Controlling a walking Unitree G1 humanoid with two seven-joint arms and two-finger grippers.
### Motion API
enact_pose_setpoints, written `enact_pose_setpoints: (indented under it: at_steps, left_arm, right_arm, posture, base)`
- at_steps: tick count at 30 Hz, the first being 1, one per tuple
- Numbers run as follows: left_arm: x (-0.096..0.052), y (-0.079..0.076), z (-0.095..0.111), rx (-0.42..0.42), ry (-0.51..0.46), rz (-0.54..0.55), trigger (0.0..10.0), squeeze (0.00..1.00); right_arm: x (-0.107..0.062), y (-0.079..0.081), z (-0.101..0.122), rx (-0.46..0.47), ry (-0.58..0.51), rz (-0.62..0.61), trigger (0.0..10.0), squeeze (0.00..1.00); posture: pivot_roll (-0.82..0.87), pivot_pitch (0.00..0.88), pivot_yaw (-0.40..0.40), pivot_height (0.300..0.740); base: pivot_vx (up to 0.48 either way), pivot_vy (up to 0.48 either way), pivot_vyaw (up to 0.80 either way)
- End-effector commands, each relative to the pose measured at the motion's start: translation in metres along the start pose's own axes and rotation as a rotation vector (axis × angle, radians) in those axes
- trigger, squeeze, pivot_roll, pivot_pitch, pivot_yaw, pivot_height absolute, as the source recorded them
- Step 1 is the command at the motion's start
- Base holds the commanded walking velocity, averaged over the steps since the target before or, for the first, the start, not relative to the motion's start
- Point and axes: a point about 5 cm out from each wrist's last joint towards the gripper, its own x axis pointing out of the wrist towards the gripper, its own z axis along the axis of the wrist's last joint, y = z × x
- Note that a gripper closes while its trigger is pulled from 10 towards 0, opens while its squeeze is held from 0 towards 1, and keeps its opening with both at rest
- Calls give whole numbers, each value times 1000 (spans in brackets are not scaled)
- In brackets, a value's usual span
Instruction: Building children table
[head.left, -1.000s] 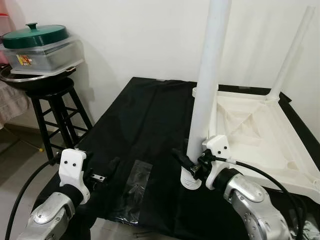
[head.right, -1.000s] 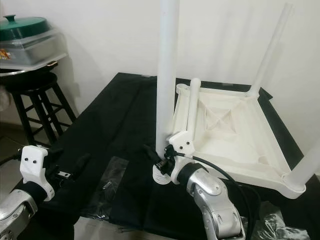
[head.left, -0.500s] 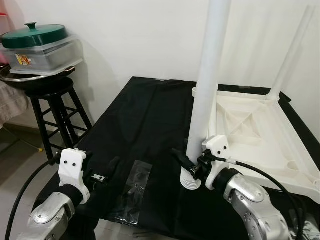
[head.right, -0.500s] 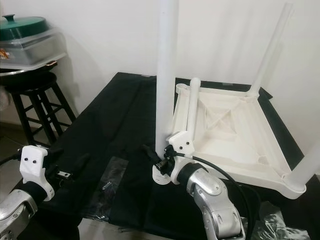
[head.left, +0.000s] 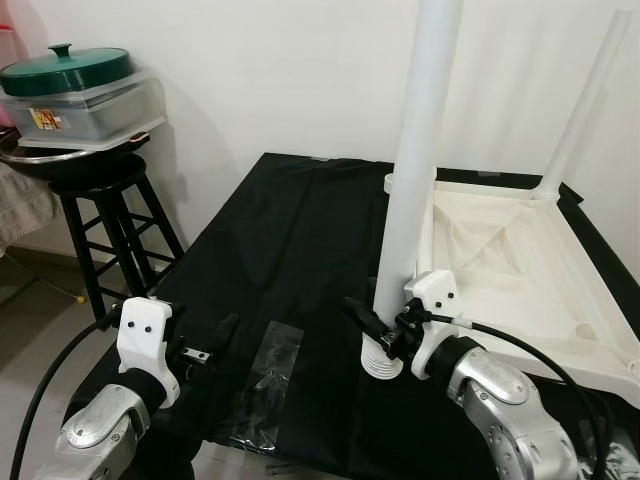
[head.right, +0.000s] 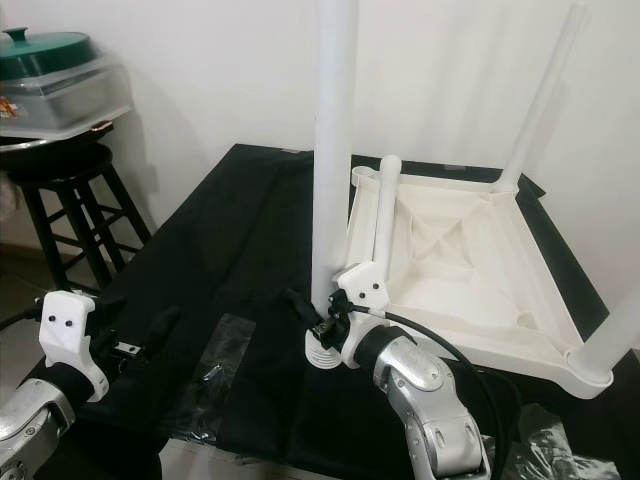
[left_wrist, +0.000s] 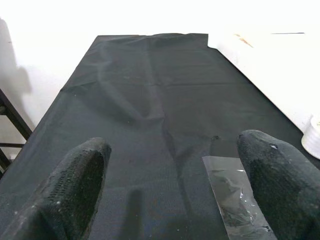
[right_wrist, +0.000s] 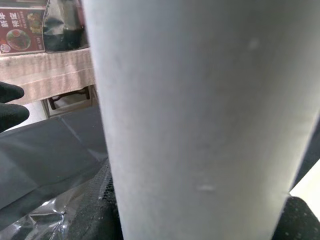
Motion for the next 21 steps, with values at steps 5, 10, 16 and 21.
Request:
enact_pose_setpoints:
  at_steps: [5,10,16,21]
  left_arm:
    - [3,1,5,8,-16,0,10000,0]
    - [3,1,5,8,-16,0,10000,0]
    - [8,2,-20,-12,24,61,10000,0]
    - [21,3,-49,-21,69,129,10000,0]
  right_arm:
    - [13,-12,11,-47,-29,8,10000,0]
    - [13,-12,11,-47,-29,8,10000,0]
    - [-10,-9,-17,5,12,-174,10000,0]
    - [-28,-27,-54,-25,91,-433,10000,0]
  posture:
    - [-49,78,-37,740]
    - [-49,78,-37,740]
    - [-73,0,0,740]
    - [-75,0,0,740]
  base:
    - [0,0,0]
    - [0,0,0]
    - [0,0,0]
    - [0,0,0]
